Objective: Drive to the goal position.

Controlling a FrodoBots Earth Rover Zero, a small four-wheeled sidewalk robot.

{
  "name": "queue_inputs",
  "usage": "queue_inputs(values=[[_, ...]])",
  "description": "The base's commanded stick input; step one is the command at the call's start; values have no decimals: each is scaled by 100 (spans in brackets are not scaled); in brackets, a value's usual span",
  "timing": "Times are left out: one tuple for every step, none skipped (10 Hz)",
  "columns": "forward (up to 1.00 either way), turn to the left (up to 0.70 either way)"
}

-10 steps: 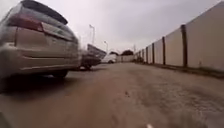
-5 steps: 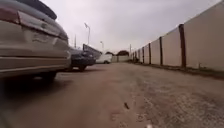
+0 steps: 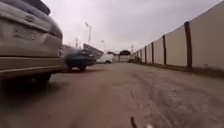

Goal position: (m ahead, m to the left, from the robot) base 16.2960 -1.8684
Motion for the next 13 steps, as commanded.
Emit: queue_inputs(values=[[85,1],[85,-6],[85,-15],[85,-29],[85,-18],[85,1],[85,1],[85,1],[85,1],[85,1],[85,1],[85,1],[85,1]])
